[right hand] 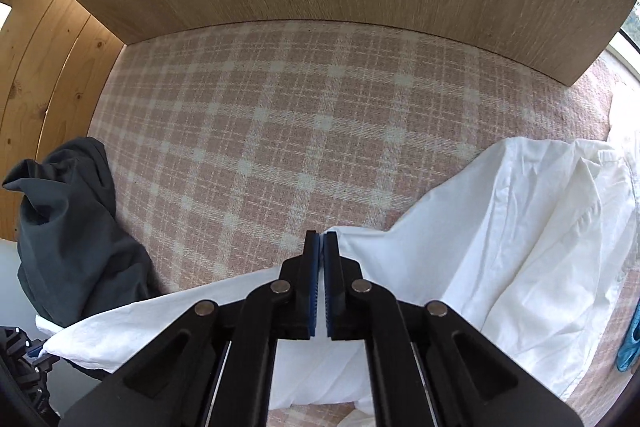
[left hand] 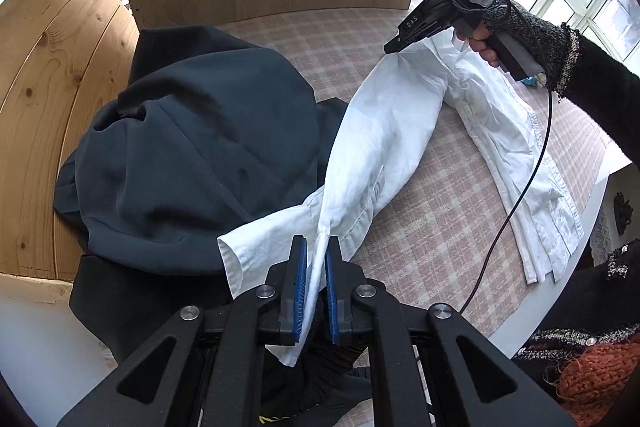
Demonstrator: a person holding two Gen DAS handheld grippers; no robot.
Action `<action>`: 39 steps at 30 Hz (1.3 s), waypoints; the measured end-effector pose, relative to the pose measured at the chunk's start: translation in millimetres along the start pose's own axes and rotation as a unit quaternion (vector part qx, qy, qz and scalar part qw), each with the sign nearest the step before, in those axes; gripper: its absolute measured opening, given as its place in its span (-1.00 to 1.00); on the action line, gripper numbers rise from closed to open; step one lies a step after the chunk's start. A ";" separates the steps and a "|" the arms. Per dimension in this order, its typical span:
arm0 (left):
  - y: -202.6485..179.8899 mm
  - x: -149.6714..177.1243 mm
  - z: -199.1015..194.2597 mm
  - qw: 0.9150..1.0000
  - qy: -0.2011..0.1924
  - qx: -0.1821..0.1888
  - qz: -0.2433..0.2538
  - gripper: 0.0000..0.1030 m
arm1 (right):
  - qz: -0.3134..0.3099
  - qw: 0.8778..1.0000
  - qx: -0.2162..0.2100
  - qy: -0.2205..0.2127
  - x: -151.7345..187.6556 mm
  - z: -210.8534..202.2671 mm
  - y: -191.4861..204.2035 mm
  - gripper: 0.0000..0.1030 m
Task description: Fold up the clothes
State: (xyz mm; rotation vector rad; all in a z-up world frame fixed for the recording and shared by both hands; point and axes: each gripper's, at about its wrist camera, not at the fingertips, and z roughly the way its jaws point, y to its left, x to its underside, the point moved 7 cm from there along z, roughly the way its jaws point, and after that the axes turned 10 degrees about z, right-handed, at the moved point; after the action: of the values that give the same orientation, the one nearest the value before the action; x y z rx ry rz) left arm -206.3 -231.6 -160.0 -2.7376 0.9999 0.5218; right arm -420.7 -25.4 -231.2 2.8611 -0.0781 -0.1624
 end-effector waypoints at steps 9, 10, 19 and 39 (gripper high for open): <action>-30.6 -33.1 -39.7 0.998 -0.042 -0.006 0.036 -0.86 | 0.021 0.999 -0.033 -0.038 -8.0 -58.7 -53.1 -0.96; -38.1 -35.7 -42.6 0.998 -0.044 -0.006 0.041 -0.86 | 0.020 0.998 -0.034 -0.041 -0.4 -65.9 -64.3 -0.96; -108.4 -33.3 -36.4 0.998 -0.039 -0.003 0.042 -0.87 | 0.000 0.998 -0.025 -0.050 32.0 -95.3 -127.8 -0.95; -141.8 23.4 121.2 0.993 0.093 -0.032 0.068 -0.96 | -0.045 0.999 -0.010 -0.024 41.7 -68.3 -135.2 -0.95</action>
State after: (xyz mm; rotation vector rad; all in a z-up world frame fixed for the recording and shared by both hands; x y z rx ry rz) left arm -129.1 -103.5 -274.0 -2.8299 1.2397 0.3280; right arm -366.1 119.9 -207.2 2.8430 0.0416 -0.2493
